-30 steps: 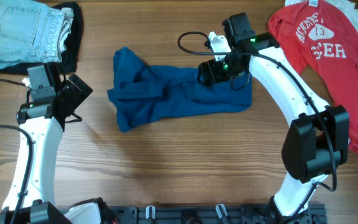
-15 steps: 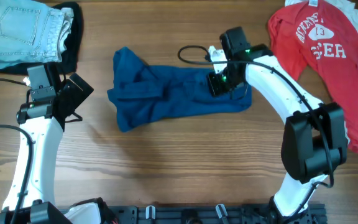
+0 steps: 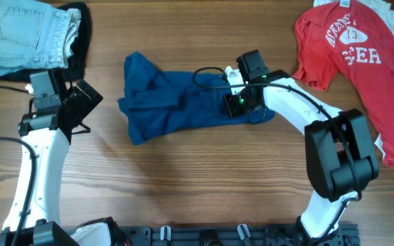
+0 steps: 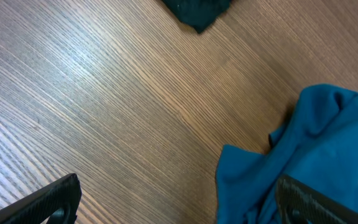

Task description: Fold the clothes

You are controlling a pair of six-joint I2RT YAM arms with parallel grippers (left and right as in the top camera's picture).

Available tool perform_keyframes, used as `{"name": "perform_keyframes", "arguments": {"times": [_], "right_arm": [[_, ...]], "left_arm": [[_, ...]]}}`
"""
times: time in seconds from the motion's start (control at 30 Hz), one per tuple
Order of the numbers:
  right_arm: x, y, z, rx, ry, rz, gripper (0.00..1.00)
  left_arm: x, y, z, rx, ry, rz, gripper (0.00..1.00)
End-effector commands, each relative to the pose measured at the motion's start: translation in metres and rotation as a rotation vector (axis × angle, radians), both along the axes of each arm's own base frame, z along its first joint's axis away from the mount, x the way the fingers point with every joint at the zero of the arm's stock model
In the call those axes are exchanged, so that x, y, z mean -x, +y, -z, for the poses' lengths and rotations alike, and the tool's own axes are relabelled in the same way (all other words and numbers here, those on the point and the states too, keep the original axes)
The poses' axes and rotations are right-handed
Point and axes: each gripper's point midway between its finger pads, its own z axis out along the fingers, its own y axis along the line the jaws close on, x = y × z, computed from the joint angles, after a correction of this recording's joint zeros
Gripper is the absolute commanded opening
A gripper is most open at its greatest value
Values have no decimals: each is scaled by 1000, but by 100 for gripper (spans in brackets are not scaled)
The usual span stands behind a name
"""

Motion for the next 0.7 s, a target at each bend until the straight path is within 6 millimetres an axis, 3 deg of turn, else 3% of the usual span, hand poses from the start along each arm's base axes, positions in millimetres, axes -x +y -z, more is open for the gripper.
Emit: {"name": "perform_keyframes", "arguments": {"times": [0.0, 0.03, 0.07, 0.1, 0.13, 0.2, 0.27, 0.47, 0.57, 0.67], "right_arm": [[-25, 17, -51, -72, -85, -15, 20], [-34, 18, -77, -81, -134, -10, 34], [-45, 16, -110, -82, -201, 0, 54], [-51, 13, -129, -73, -240, 10, 65], [-60, 4, -160, -50, -309, 32, 75], [-71, -9, -196, -8, -405, 48, 84], [-76, -19, -204, 17, -439, 65, 89], [-71, -32, -196, 53, -401, 76, 97], [-70, -34, -196, 56, -396, 78, 98], [-70, -34, -195, 56, -394, 78, 99]], "left_arm": [[-3, -3, -1, 19, -6, 27, 100], [-4, -6, -1, 33, -8, 36, 100], [-4, -10, -1, 52, -11, 49, 100], [-5, -14, -1, 76, -15, 64, 100], [-6, -22, 0, 93, -14, 114, 100], [-9, -35, 8, 120, 0, 211, 100], [-18, -50, 22, 155, 12, 314, 100], [-28, -87, 80, 287, 60, 620, 100], [-30, -108, 83, 345, -8, 799, 100], [-33, -117, 76, 350, -67, 886, 100]]}}
